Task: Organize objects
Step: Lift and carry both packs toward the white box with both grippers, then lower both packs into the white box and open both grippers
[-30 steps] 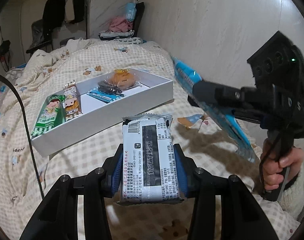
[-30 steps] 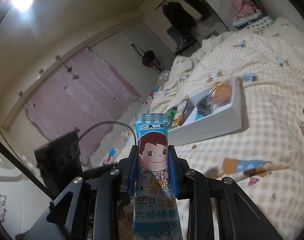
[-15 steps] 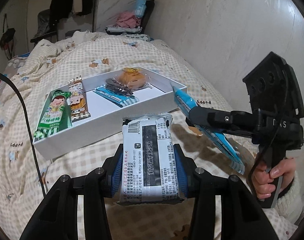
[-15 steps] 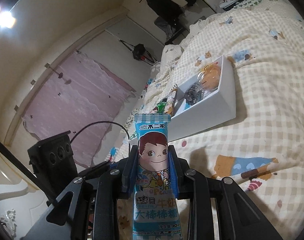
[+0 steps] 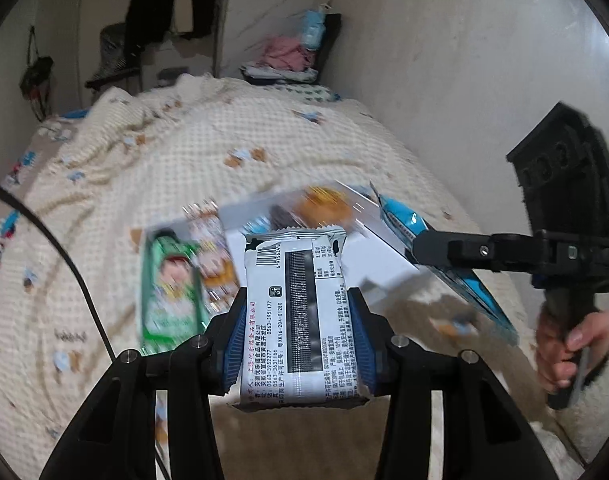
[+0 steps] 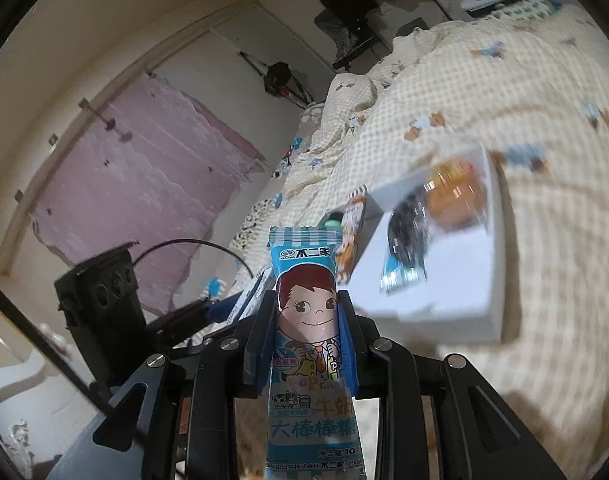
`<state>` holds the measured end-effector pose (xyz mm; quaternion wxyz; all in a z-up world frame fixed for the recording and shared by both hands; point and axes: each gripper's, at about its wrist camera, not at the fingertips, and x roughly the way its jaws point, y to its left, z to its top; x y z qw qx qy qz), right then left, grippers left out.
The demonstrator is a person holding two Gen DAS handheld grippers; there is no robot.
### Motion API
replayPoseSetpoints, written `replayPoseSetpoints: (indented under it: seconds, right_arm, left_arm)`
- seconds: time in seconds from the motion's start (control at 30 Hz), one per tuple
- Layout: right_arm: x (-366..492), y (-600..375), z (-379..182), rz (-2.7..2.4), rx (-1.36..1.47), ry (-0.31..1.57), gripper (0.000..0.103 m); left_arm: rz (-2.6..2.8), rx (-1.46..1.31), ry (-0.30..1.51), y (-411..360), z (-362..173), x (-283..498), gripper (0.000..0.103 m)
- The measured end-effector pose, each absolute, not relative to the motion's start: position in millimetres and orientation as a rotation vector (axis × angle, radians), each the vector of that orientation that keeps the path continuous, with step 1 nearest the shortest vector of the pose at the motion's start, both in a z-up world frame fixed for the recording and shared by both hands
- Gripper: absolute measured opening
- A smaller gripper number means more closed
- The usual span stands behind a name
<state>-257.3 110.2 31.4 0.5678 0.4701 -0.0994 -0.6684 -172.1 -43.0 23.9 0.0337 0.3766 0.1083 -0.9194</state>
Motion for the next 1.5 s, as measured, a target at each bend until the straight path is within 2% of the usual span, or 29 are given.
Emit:
replayPoseSetpoints:
  seconds: [0.13, 0.3, 0.43, 0.63, 0.77, 1.07, 1.5]
  right_arm:
    - [-278, 79, 39, -1.627, 1.104, -0.161, 0.030]
    - [-298, 48, 28, -1.713, 1.078, -0.036, 0.030]
    - [-305, 46, 9, -1.783, 1.113, 0.014, 0.030]
    - [-306, 43, 5, -1.885, 1.075, 0.168, 0.030]
    - [-309, 36, 0, -1.904, 1.065, 0.181, 0.030]
    - [-310, 28, -11, -1.872, 1.108, 0.201, 0.030]
    - [-295, 31, -11, -1.888, 1.052, 0.280, 0.030]
  left_arm:
    - [-2.809, 1.116, 0.311, -57, 27, -201, 0.050]
    - [-2.743, 1.086, 0.164, -59, 17, -239, 0.050]
    - [-2.653, 1.185, 0.235, -65, -11, -251, 0.050]
    - [-2.609, 1.158, 0.303, -79, -24, -252, 0.050]
    - [-2.594, 1.153, 0.337, -81, -33, -252, 0.050]
    - [-2.594, 1.224, 0.274, -71, -49, -261, 0.050]
    - [-2.584, 1.238, 0.280, -70, -56, -257, 0.050]
